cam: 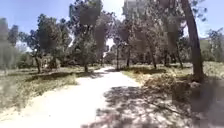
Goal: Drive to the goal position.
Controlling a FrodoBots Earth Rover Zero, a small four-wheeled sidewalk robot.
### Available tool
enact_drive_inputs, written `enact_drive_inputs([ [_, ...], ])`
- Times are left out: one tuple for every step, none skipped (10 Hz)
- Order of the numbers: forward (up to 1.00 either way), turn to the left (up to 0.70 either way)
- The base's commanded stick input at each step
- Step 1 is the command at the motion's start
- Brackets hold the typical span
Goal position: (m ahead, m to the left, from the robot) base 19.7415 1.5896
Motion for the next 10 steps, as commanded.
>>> enact_drive_inputs([
  [0.85, 0.08],
  [0.85, 0.14],
  [0.85, 0.05],
  [0.85, 0.0],
  [0.85, 0.0],
  [0.85, 0.0],
  [0.85, 0.0],
  [0.85, 0.0],
  [0.85, 0.0],
  [0.85, 0.0],
])
